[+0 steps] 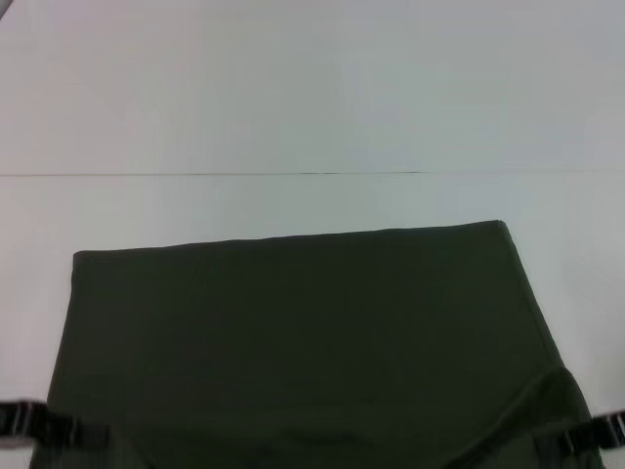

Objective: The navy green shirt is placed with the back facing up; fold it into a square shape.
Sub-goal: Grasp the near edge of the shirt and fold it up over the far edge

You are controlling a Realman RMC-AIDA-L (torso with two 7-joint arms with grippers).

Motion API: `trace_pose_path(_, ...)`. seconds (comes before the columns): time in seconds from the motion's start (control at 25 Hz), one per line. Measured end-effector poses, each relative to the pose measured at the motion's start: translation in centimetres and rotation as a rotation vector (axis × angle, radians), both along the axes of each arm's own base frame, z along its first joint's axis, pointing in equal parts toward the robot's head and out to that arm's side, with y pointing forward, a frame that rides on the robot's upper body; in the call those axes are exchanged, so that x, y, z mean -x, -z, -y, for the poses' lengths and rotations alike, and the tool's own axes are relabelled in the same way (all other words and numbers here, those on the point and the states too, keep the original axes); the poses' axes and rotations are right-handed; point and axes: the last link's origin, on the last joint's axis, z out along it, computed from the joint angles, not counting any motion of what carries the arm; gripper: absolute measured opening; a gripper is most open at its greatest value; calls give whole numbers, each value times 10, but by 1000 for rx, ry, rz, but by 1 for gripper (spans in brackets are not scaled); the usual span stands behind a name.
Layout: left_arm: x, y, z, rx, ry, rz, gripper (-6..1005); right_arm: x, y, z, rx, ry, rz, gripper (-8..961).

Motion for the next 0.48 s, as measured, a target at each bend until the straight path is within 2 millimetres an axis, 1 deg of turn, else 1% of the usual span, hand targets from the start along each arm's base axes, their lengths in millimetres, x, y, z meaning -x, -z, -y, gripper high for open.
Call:
trace_pose_path(0.12, 9, -13, -8, -154, -64, 34, 40, 1, -7, -11, -96, 26, -38, 52)
trace_pose_path(0.24, 16, -18, -12, -252, -107, 54, 40, 0, -10, -24, -199, 65, -47, 53)
trace_pose_path(0.36, 21, -17, -16, -337, -139, 68, 41, -6, -7, -40, -320, 114, -29, 53)
trace_pose_path(0.48, 24, -9, -21, -407, -168, 79, 41, -6, 2, -53, -423, 123, -24, 53)
